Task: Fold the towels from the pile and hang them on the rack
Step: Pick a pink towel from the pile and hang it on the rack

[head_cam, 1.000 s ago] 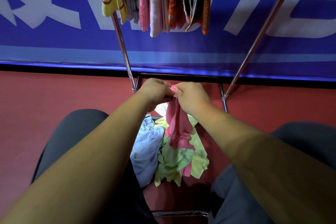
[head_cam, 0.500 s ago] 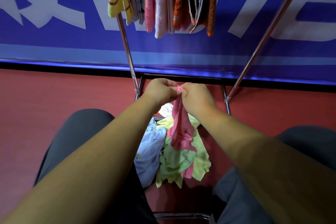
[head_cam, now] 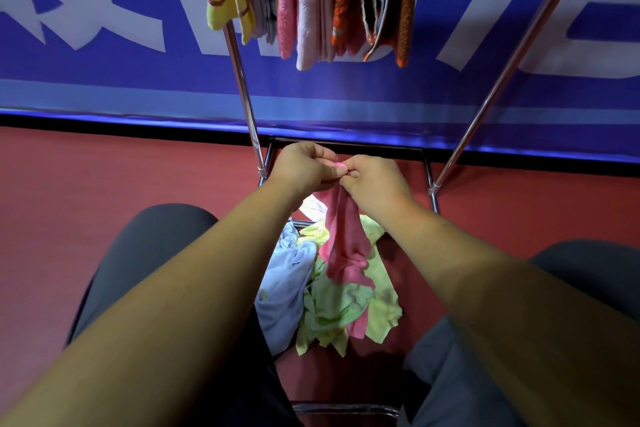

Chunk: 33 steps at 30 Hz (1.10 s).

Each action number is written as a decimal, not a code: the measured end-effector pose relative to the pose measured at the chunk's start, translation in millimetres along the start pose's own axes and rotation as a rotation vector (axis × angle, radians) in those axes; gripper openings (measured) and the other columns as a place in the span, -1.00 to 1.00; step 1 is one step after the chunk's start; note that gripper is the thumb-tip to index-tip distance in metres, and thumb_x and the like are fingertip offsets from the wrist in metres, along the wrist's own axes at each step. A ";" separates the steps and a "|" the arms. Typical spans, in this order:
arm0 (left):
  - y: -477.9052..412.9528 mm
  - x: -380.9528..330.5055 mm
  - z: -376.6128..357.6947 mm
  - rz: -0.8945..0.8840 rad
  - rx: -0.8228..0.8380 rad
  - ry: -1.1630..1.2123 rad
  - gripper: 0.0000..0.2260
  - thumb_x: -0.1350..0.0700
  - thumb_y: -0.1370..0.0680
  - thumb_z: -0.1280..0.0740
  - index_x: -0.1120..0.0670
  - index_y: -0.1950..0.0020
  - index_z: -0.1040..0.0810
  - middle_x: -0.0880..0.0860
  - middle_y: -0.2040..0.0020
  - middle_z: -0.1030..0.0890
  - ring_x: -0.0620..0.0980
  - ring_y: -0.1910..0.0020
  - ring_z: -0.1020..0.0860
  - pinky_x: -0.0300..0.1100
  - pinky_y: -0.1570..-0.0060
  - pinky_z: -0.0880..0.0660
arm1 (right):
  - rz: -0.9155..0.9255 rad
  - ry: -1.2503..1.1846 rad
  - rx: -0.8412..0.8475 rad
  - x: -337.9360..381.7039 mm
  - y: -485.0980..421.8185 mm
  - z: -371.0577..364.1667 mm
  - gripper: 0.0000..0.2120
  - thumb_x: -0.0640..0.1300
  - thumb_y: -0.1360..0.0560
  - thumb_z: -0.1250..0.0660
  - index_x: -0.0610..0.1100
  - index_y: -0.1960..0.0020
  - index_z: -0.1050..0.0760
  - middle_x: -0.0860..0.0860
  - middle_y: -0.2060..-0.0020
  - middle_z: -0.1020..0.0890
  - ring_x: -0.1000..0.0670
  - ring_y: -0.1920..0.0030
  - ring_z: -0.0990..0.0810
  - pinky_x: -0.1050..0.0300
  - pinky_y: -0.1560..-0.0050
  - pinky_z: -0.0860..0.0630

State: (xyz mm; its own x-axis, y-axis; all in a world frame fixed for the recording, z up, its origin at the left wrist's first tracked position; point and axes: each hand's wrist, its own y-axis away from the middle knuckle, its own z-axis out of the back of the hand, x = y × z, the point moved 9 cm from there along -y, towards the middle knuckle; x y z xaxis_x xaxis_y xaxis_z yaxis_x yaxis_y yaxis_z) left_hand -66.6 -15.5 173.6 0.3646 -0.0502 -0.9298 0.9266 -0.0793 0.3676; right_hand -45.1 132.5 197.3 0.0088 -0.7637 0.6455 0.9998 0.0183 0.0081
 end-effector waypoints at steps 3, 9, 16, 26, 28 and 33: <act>0.0 -8.2 1.8 -0.054 -0.003 -0.105 -0.82 0.34 -0.47 -0.59 0.22 -0.01 -0.67 0.14 0.18 -0.75 0.01 0.18 -0.72 -0.14 0.11 -0.67 | -0.046 -0.098 -0.052 -4.2 0.7 4.7 -0.84 -0.10 -0.58 -0.39 -0.04 -0.01 -0.76 -0.02 0.15 -0.75 -0.10 0.08 -0.70 0.01 0.04 -0.62; -4.8 -19.2 10.0 -0.170 -0.063 -0.172 -0.80 0.24 -0.50 -0.60 0.22 -0.09 -0.71 0.08 0.19 -0.73 -0.07 0.25 -0.65 -0.19 0.16 -0.63 | -0.125 -0.272 -0.086 -5.3 -1.8 13.1 -0.83 -0.09 -0.59 -0.41 -0.02 -0.07 -0.78 0.06 0.17 -0.76 0.05 0.17 -0.67 0.12 0.14 -0.52; -6.6 -33.9 9.0 -0.285 0.054 -0.513 -0.79 0.27 -0.49 -0.43 -0.01 -0.02 -0.70 0.10 0.04 -0.75 -0.06 0.10 -0.68 -0.09 -0.02 -0.63 | -0.136 -0.447 -0.115 5.0 -5.9 36.7 -0.87 -0.16 -0.56 -0.44 -0.03 -0.02 -0.76 0.11 0.26 -0.71 0.13 0.28 -0.58 0.21 0.18 -0.50; 27.4 -81.5 40.3 -0.333 -0.029 -0.389 -0.71 0.16 -0.47 -0.62 0.18 0.01 -0.54 -0.02 0.27 -0.58 -0.12 0.33 -0.48 -0.17 0.27 -0.45 | -0.073 -0.720 -0.200 36.1 16.9 113.3 -0.85 -0.25 -0.56 -0.45 -0.11 -0.05 -0.77 0.02 0.15 -0.77 0.05 0.14 -0.67 0.05 -0.05 -0.65; 41.2 -109.3 44.2 -0.365 -0.039 -0.329 -0.73 0.22 -0.46 -0.62 0.17 -0.03 -0.58 -0.01 0.25 -0.61 -0.14 0.34 -0.51 -0.23 0.30 -0.47 | -0.046 -0.733 -0.214 47.6 19.6 134.3 -0.85 -0.26 -0.56 -0.44 -0.09 -0.03 -0.77 0.02 0.16 -0.77 0.05 0.14 -0.69 -0.01 -0.10 -0.67; 76.7 -176.4 45.8 -0.394 0.008 -0.095 -0.76 0.27 -0.44 -0.61 0.09 -0.02 -0.65 0.06 0.20 -0.66 -0.02 0.26 -0.58 -0.12 0.20 -0.52 | 0.049 -0.719 -0.259 83.5 24.1 189.1 -0.81 -0.25 -0.57 -0.44 -0.01 0.01 -0.76 0.02 0.14 -0.78 0.02 0.11 -0.70 -0.16 -0.19 -0.67</act>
State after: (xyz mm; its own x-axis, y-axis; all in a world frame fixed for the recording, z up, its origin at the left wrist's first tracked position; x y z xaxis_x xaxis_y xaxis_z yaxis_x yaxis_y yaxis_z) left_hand -64.0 -58.3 366.7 -0.0293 -0.1063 -0.9939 0.9928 -0.1189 -0.0165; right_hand -23.6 191.1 395.8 0.1280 -0.1567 0.9793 0.9716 -0.1784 -0.1556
